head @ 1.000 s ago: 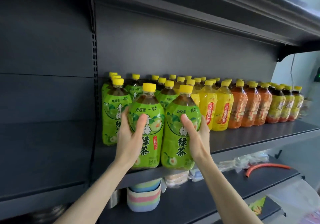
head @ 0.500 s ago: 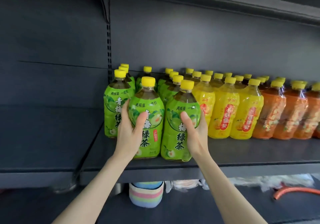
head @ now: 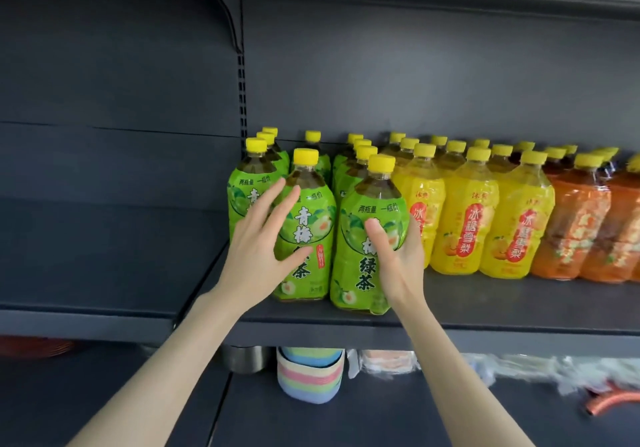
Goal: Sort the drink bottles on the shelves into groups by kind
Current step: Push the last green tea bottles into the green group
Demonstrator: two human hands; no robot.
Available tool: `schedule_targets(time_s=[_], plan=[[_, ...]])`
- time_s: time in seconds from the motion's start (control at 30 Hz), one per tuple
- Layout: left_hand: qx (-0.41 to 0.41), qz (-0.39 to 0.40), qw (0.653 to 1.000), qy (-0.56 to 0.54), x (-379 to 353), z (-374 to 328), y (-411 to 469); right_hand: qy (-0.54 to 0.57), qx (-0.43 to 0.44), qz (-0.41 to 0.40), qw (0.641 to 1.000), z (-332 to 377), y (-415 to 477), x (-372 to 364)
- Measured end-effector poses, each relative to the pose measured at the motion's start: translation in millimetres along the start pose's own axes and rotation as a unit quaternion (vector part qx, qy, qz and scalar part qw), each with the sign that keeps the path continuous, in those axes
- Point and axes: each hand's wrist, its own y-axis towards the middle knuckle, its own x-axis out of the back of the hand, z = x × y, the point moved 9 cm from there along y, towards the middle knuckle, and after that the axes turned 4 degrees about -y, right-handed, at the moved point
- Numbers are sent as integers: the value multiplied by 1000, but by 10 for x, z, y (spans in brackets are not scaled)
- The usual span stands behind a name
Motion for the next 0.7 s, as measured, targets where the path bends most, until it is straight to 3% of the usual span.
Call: schedule_targets(time_s=[0.7], plan=[[-67, 20, 970, 234, -314, 286, 446, 14, 36, -27, 999, 37, 28, 14]])
